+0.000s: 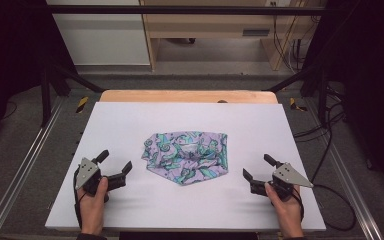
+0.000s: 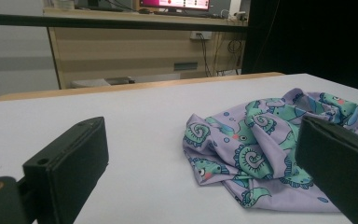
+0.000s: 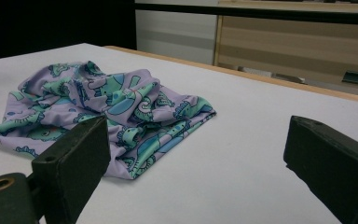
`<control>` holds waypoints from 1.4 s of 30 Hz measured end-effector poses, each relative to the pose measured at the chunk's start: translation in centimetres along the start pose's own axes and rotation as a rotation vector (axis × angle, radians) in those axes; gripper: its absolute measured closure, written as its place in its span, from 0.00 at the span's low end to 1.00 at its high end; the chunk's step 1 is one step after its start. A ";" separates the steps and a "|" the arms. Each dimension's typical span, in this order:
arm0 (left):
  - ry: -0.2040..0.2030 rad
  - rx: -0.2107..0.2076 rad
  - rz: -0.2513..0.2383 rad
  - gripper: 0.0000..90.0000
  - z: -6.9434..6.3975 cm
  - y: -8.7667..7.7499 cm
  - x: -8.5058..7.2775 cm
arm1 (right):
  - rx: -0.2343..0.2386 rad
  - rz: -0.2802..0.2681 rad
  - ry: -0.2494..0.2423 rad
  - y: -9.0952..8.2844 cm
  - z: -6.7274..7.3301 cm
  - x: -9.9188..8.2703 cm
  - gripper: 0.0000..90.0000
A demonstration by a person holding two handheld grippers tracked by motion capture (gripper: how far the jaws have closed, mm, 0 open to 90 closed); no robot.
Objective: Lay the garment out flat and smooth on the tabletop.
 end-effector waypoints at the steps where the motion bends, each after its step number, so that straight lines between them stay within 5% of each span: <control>1: -0.002 0.000 0.002 0.03 0.0 0.0 0.0 | 0.002 -0.001 0.001 0.0 0.0 0.1 0.08; 6: -0.003 -0.005 0.007 0.03 0.0 0.0 -0.1 | 0.015 0.012 -0.002 0.1 0.2 0.1 0.08; 20: 0.052 -0.070 0.076 0.04 -2.0 0.5 0.6 | 0.029 0.161 0.002 0.9 1.1 0.3 0.07; 29: 0.124 -0.059 0.232 0.09 -3.5 3.1 2.7 | 0.070 0.237 -0.051 2.5 2.8 2.9 0.16; 33: 0.112 -0.057 0.345 0.13 -3.4 5.3 3.7 | 0.082 0.302 -0.046 3.9 2.8 3.5 0.23; 37: 0.053 -0.056 0.375 0.29 -3.5 5.7 2.5 | 0.061 0.388 -0.036 5.5 3.0 3.4 0.31; 38: 0.061 -0.066 0.410 0.32 -3.6 5.8 2.1 | 0.054 0.411 -0.036 5.9 3.1 3.0 0.42; 42: 0.115 -0.078 0.484 0.45 -4.4 6.1 1.4 | 0.080 0.458 -0.014 6.6 3.4 2.6 0.44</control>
Point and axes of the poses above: each handheld gripper's, and its own axes: y roughly forward along the jaws, x roughly out of its top, z roughly to its left, the point moved 1 cm from there along y, roughly forward along the jaws, and after that the axes turned 13 degrees about z, right-handed, at the moved point
